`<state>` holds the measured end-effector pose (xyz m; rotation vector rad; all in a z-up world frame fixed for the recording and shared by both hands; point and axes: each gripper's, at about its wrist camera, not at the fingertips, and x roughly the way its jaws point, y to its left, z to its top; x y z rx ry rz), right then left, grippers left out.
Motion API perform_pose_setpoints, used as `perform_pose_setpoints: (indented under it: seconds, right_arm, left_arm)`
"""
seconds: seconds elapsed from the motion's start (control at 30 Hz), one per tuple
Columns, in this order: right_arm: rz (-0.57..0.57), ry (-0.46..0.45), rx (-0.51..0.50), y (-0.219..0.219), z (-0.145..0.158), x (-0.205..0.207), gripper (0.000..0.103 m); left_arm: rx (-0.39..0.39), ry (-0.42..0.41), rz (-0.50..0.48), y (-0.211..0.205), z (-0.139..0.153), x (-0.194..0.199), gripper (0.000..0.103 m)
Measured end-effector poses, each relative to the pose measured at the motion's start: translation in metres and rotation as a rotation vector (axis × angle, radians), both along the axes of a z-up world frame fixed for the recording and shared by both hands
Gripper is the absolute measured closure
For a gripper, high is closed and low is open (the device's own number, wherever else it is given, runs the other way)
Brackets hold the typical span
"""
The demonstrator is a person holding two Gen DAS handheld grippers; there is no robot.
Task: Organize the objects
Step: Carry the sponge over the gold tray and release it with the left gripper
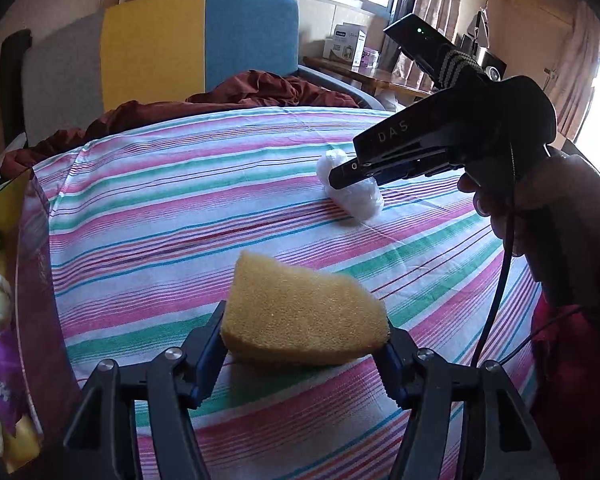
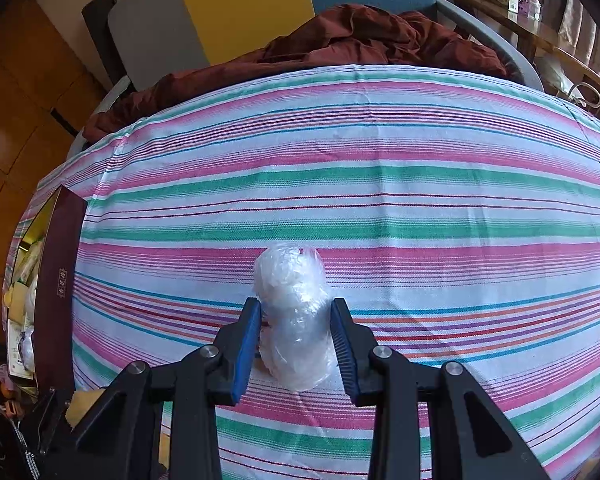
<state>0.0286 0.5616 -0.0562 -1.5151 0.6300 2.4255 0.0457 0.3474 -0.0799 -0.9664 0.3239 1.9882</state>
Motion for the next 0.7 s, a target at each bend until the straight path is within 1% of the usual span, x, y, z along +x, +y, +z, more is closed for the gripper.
perform_pose_setpoints:
  seconds: [0.1, 0.2, 0.3, 0.37, 0.47, 0.57, 0.63, 0.7]
  right_arm:
    - [0.001, -0.001, 0.004, -0.001, 0.000, 0.000, 0.068]
    - [0.006, -0.004, 0.019, -0.003, 0.000, 0.000, 0.068]
    - [0.010, -0.007, 0.032, -0.004, 0.000, 0.000, 0.068]
    - [0.010, -0.010, 0.037, -0.005, 0.000, -0.001, 0.068]
    - [0.011, -0.023, 0.055, -0.006, -0.002, -0.001, 0.068]
    - [0.016, -0.038, 0.075, -0.007, -0.004, 0.000, 0.068]
    - [0.019, -0.040, 0.090, -0.009, -0.004, 0.000, 0.068]
    - [0.014, -0.039, 0.096, -0.009, -0.004, 0.000, 0.068]
  left_arm:
    - [0.024, 0.012, 0.008, -0.012, 0.014, 0.001, 0.037]
    - [0.063, 0.030, 0.037, -0.032, 0.037, -0.003, 0.037]
    - [0.097, 0.049, 0.092, -0.060, 0.060, -0.014, 0.037]
    - [0.117, 0.052, 0.150, -0.084, 0.072, -0.026, 0.037]
    - [0.124, 0.049, 0.260, -0.122, 0.079, -0.047, 0.036]
    - [0.117, 0.039, 0.374, -0.158, 0.081, -0.075, 0.036]
    - [0.104, 0.010, 0.424, -0.174, 0.079, -0.097, 0.036]
    - [0.098, -0.026, 0.453, -0.184, 0.076, -0.118, 0.036]
